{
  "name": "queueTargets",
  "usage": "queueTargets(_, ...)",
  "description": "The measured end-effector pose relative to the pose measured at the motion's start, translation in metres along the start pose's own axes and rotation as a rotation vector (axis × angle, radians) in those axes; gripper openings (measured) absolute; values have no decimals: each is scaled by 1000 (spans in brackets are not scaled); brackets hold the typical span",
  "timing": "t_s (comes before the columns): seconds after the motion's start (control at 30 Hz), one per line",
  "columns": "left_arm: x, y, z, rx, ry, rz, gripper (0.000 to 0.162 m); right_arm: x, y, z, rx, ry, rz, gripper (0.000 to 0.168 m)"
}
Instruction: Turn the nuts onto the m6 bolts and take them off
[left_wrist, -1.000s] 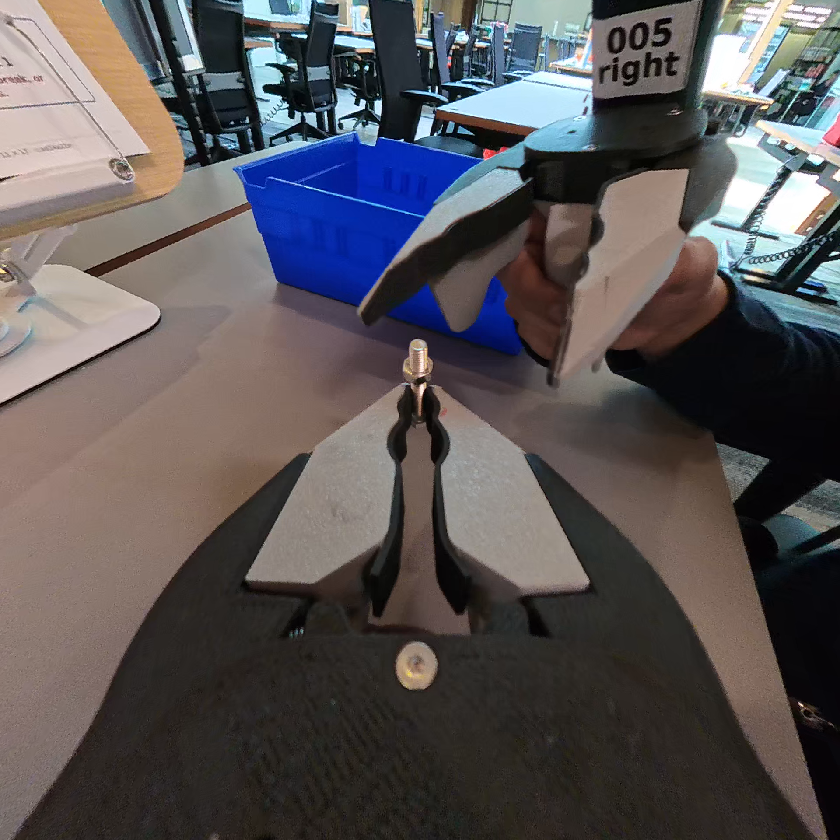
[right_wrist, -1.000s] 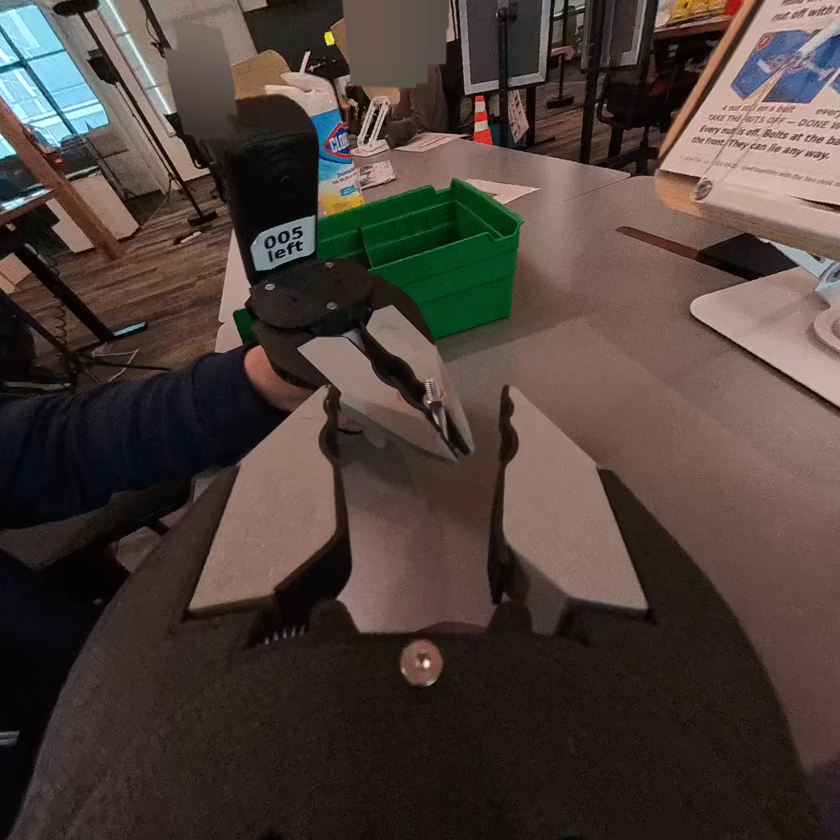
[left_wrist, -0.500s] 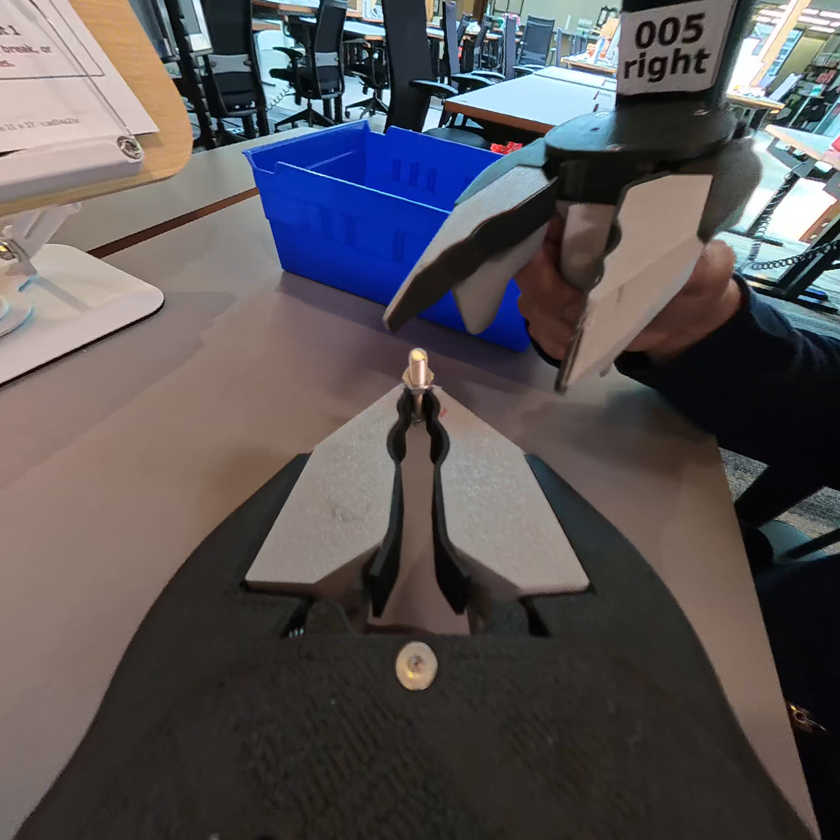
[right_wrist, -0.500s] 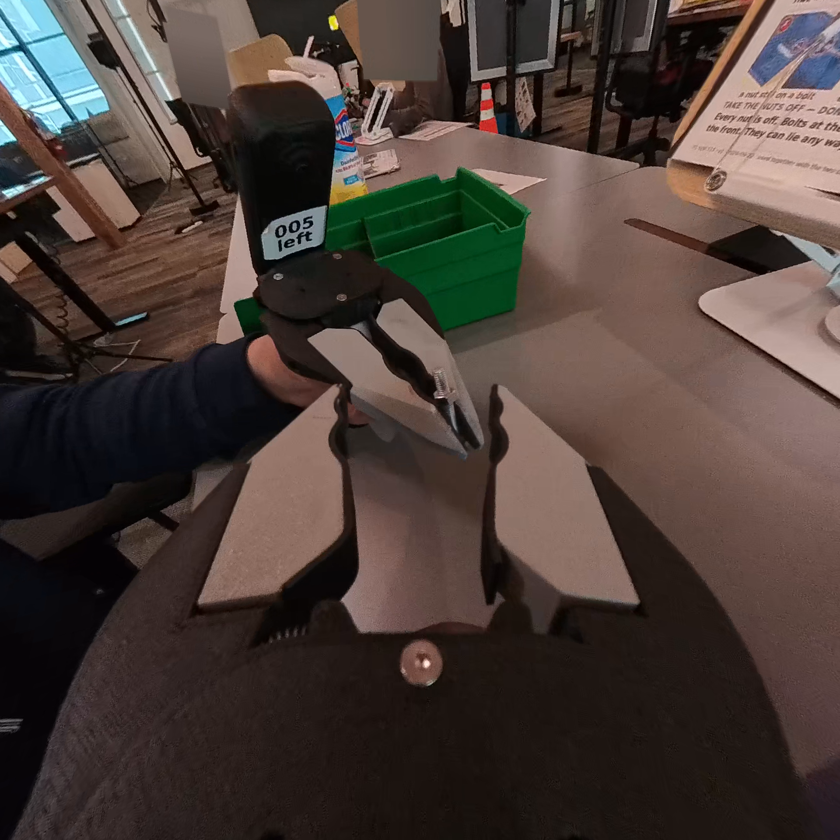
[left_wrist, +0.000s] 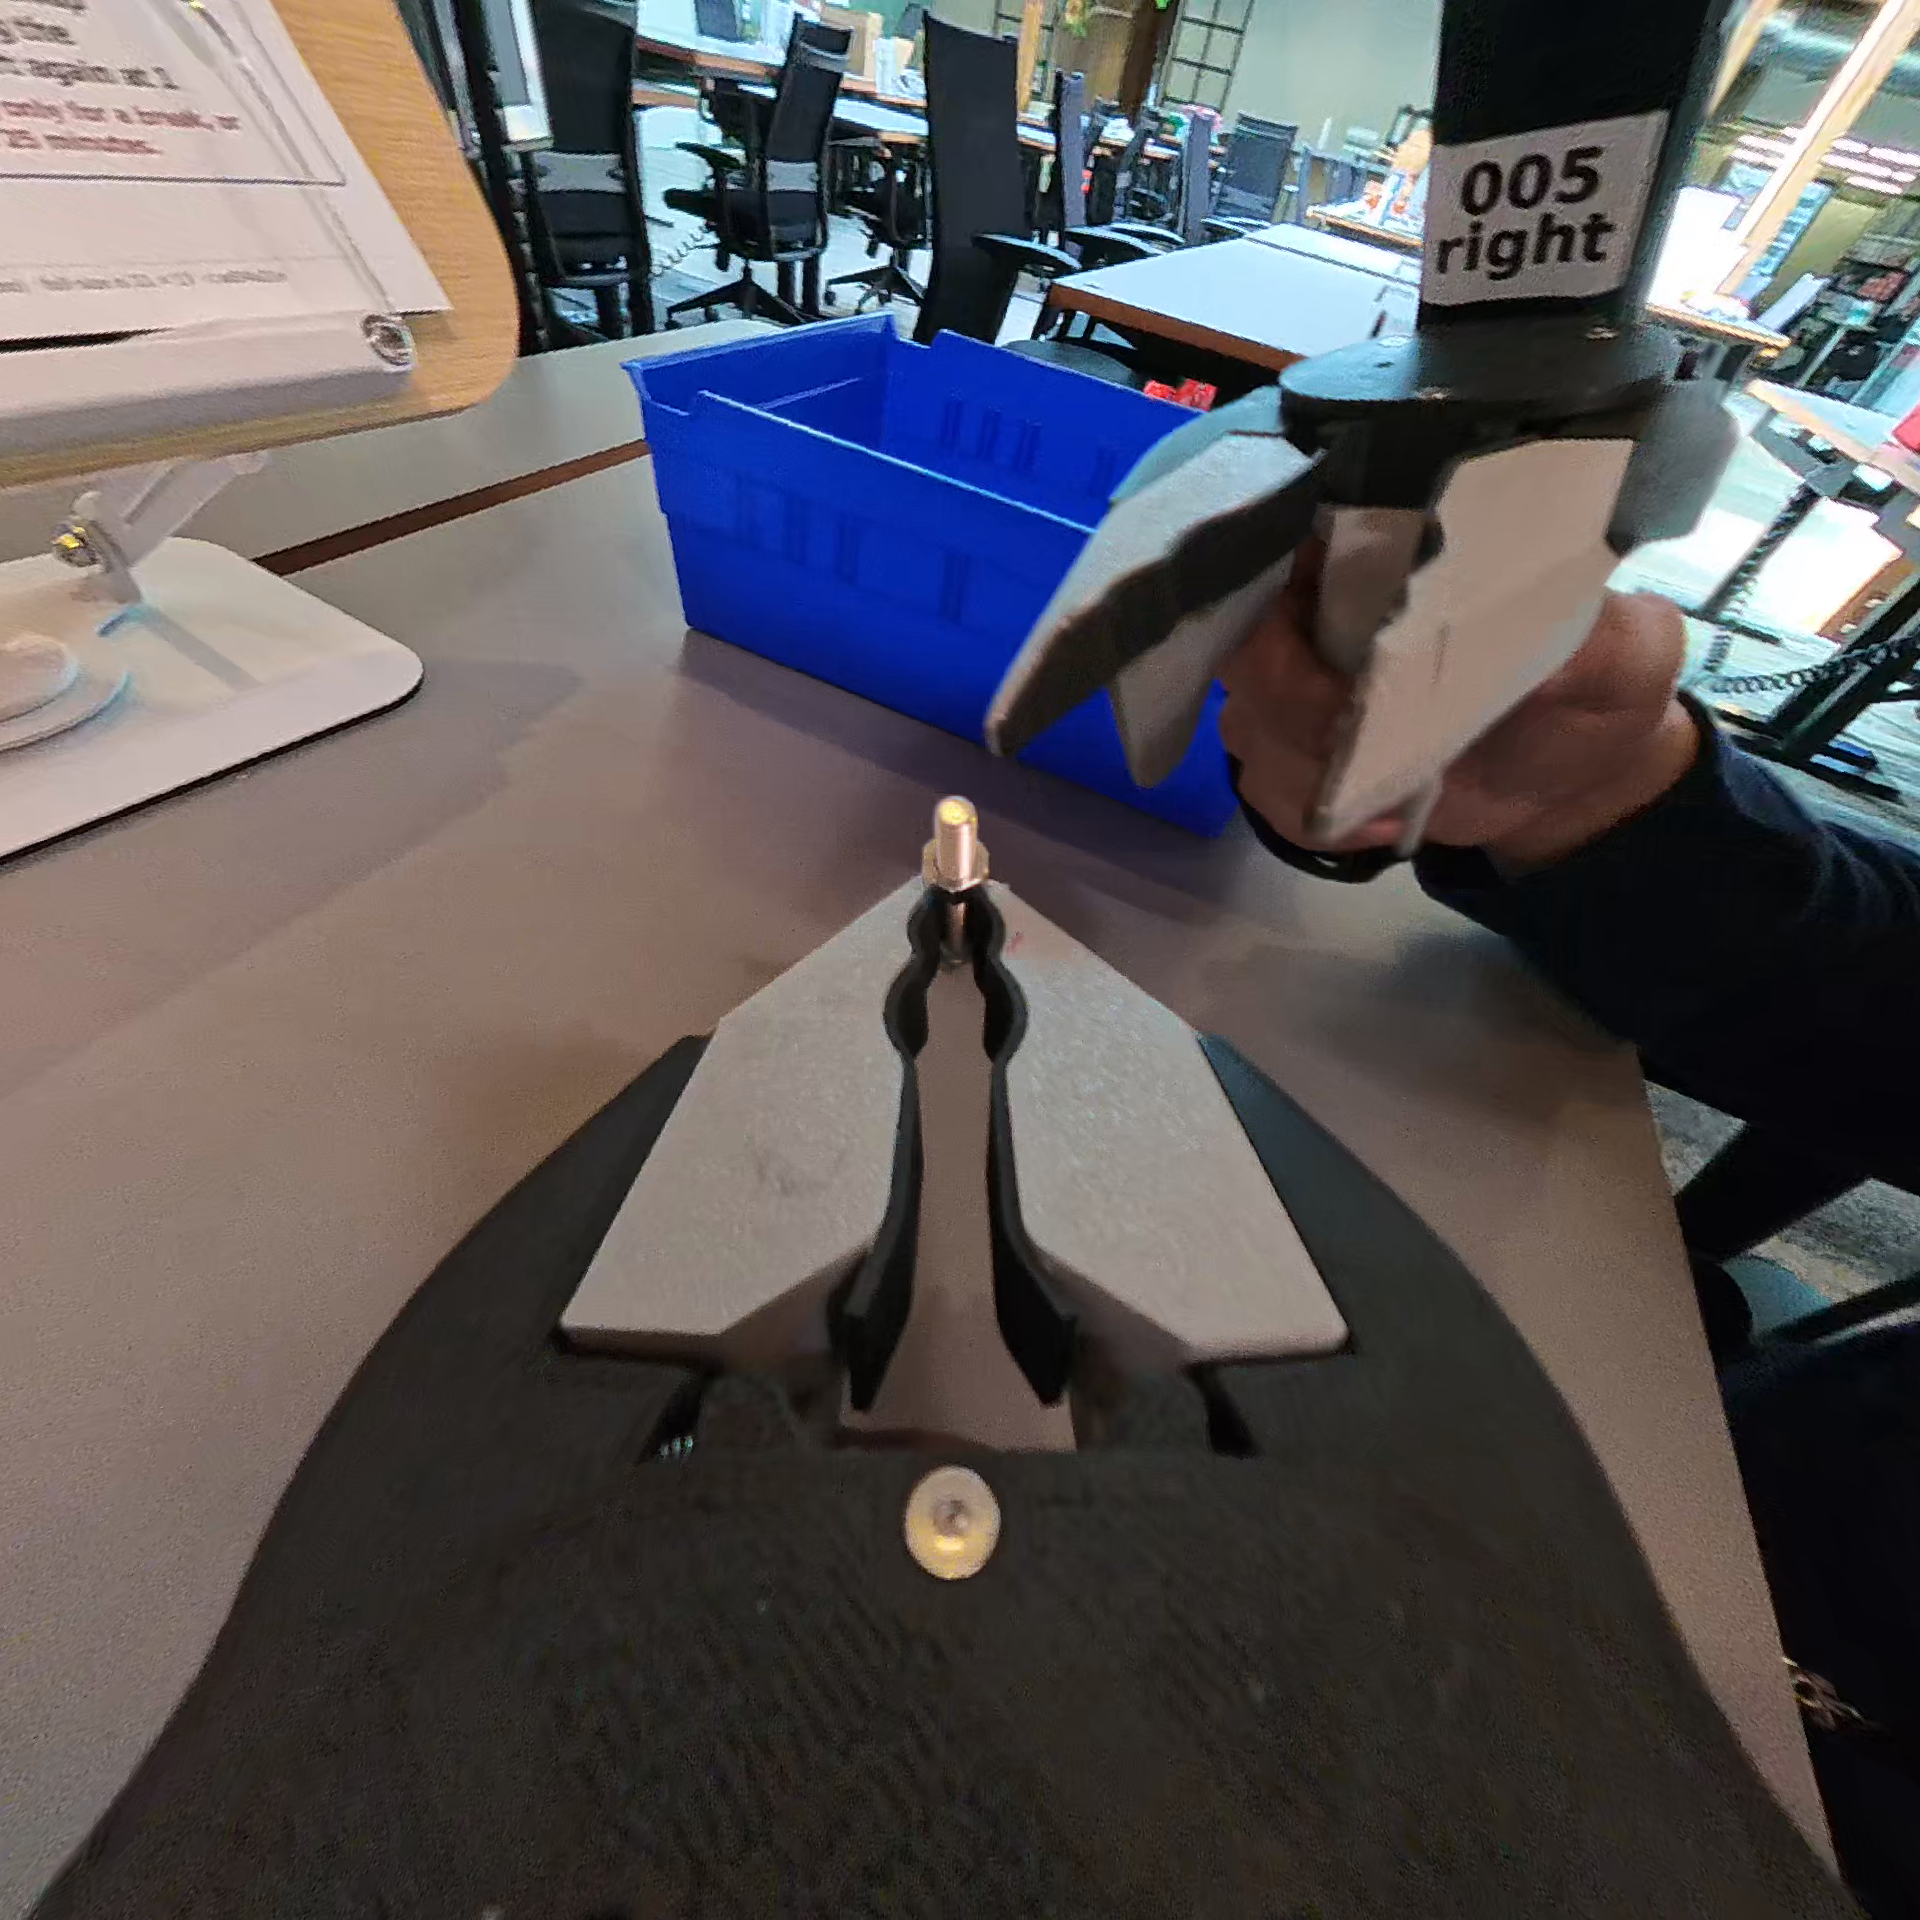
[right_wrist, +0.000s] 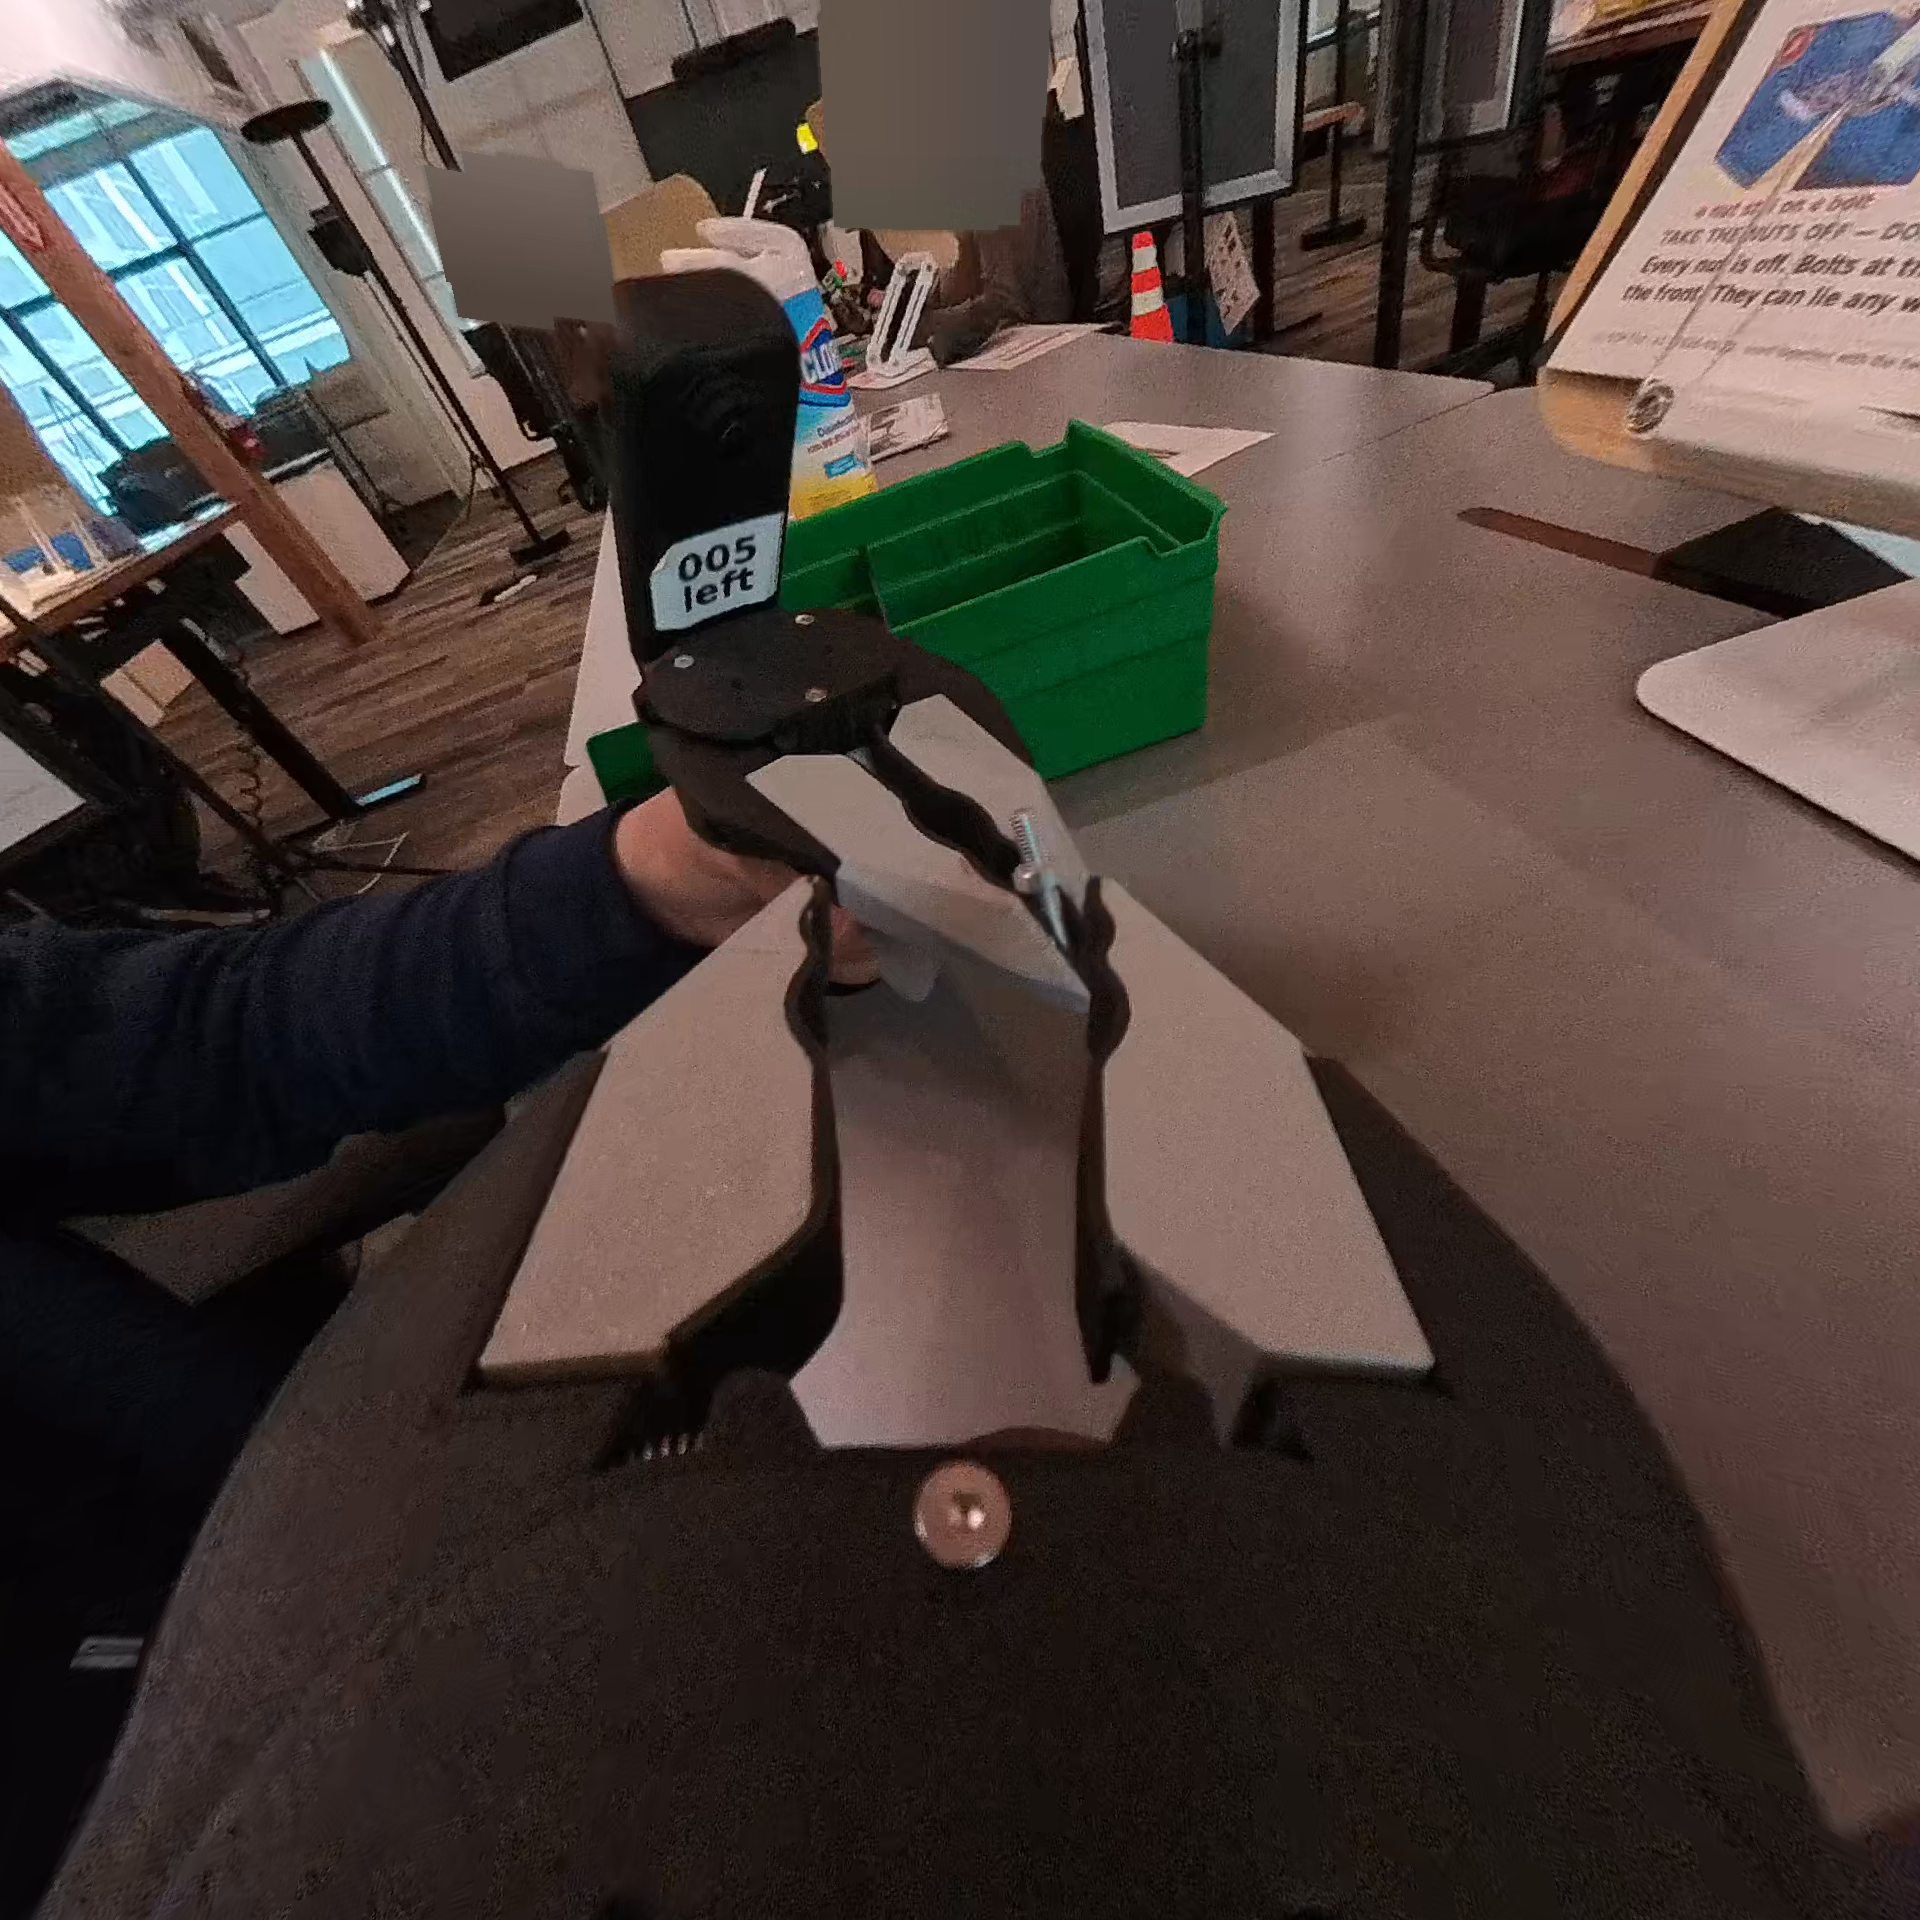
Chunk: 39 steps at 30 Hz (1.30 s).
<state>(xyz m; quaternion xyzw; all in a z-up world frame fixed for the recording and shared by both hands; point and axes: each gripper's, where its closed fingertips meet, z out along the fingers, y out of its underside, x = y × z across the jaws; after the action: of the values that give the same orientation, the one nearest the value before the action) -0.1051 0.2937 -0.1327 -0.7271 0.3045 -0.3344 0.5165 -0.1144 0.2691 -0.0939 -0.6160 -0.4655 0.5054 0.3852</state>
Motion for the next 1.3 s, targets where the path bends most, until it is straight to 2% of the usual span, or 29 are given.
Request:
queueTargets(0.23,23,13,13,-76,72,69,2,4,11,10,-52,54,-51,27)
queueTargets(0.33,25,22,18,-120,64,95,2,11,27,15,-147,126,-134,2)
queueTargets(0.43,22,23,20,-119,53,79,2,17,28,13,-170,194,-188,1)
queueTargets(0.6,13,18,18,-82,19,41,7,30,21,6,-133,262,-157,2)
queueTargets(0.8,13,14,18,-63,18,31,25,39,20,0,-127,307,-141,2)
queueTargets(1.03,11,10,16,-49,6,29,29,41,18,0,-117,319,-134,2)
queueTargets(1.3,13,3,12,-17,15,28,49,49,16,-6,-94,369,-127,0)
